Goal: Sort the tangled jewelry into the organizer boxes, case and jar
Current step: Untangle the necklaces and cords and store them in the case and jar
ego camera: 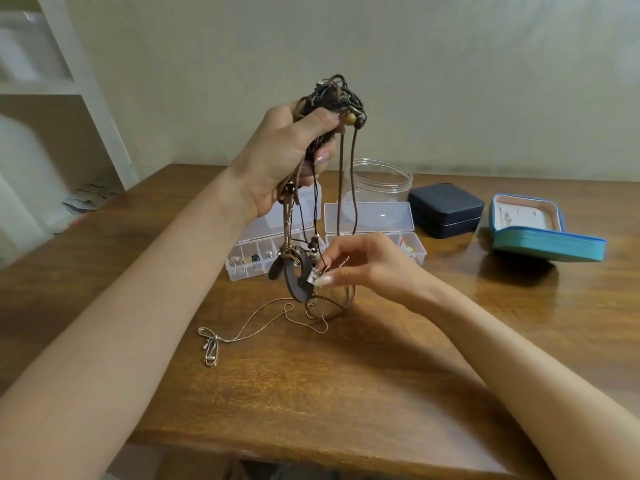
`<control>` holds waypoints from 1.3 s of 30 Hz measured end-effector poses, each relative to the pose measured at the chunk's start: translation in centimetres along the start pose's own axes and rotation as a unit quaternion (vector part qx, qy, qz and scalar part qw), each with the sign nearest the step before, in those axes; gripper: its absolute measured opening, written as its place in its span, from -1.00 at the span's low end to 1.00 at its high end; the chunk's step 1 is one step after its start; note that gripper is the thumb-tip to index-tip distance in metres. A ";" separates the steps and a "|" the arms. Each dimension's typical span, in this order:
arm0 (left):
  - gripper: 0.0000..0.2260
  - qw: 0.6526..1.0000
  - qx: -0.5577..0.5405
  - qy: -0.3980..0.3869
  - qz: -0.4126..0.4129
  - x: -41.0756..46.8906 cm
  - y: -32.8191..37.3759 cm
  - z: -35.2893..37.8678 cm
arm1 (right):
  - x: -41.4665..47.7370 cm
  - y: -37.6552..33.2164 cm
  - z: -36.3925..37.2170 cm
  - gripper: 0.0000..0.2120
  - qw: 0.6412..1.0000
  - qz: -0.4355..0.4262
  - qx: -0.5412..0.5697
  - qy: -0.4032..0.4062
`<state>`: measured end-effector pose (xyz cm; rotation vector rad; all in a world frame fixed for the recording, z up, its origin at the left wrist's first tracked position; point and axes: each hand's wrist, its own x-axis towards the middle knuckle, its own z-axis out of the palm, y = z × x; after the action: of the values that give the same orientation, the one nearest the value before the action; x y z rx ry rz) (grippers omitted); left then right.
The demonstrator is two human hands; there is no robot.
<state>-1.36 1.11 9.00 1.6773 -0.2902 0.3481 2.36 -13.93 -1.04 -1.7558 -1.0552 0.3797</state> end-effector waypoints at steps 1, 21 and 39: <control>-0.80 1.000 -0.003 0.001 -0.001 0.0 -0.1 -0.2 | 0.0 0.1 -0.4 -0.90 0.999 0.007 0.038 -0.007; -0.80 0.999 0.017 0.019 0.019 0.2 0.5 -1.7 | -0.7 0.6 -4.1 -0.87 0.993 0.034 0.073 -0.084; -0.77 0.937 0.322 -0.135 0.014 0.9 -1.8 4.7 | -1.7 -2.1 -6.1 -0.85 0.983 0.082 0.161 0.029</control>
<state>0.44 -3.35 7.16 2.3779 -0.4340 0.2428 4.47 -18.67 3.15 -1.5557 -0.7626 0.5662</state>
